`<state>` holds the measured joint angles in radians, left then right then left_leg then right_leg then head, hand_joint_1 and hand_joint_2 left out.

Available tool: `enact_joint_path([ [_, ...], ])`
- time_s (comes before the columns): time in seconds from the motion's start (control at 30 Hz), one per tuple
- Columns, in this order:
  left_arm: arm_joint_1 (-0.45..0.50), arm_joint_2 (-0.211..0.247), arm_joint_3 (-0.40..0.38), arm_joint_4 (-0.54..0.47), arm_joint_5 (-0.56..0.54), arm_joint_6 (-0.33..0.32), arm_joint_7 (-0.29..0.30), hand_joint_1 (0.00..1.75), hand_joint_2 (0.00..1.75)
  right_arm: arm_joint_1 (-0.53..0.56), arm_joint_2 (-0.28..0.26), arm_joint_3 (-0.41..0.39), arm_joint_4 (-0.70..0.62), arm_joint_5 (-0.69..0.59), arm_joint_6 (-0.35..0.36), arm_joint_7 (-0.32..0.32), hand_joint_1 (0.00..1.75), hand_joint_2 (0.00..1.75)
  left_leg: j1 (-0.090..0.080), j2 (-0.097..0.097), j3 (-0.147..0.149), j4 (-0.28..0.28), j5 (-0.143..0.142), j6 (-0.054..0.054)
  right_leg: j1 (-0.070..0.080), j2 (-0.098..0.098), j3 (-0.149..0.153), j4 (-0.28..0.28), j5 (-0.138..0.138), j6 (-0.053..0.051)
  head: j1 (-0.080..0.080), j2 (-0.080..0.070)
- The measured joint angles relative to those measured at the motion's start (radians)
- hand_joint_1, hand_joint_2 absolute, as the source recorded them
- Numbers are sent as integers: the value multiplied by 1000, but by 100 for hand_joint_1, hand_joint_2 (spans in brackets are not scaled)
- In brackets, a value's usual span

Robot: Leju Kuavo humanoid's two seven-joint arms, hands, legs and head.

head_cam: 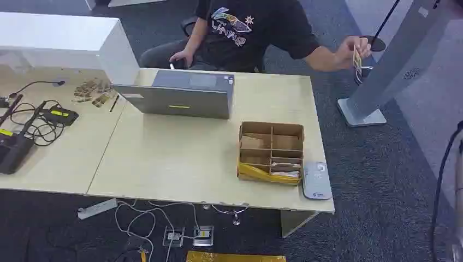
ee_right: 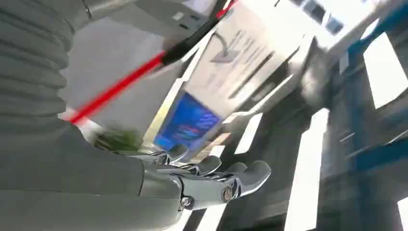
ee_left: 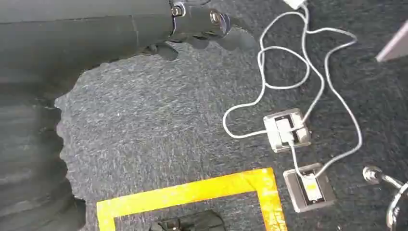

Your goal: Pass the card to the sensor for recognition and then transmit it.

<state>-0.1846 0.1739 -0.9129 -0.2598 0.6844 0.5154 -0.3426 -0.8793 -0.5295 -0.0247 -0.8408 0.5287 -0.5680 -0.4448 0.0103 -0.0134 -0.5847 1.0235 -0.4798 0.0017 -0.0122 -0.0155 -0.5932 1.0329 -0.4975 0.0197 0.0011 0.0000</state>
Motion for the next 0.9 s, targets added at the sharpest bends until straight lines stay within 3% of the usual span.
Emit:
enact_joint_path([
  [0.1,-2,0,-17,0,-2,-6,0,0,175,27,19,95,-30,182,11,-7,0,175,0,-3,-1,0,1,0,0,-3,0,0,0,0,0,0],
  [0.27,2,1,-25,0,10,-15,0,0,175,28,46,209,-33,293,16,-20,0,175,0,-3,-1,0,1,0,0,-3,0,0,0,0,0,0],
  [0.53,3,3,-40,0,36,-22,9,0,175,26,81,329,-28,332,110,12,0,175,0,-3,-1,0,1,0,0,-3,0,0,-1,-1,0,0],
  [0.9,5,7,-42,0,53,-20,11,0,175,22,104,394,-6,328,117,28,0,175,0,-3,-1,0,1,0,0,-3,-1,0,-1,-1,0,0],
])
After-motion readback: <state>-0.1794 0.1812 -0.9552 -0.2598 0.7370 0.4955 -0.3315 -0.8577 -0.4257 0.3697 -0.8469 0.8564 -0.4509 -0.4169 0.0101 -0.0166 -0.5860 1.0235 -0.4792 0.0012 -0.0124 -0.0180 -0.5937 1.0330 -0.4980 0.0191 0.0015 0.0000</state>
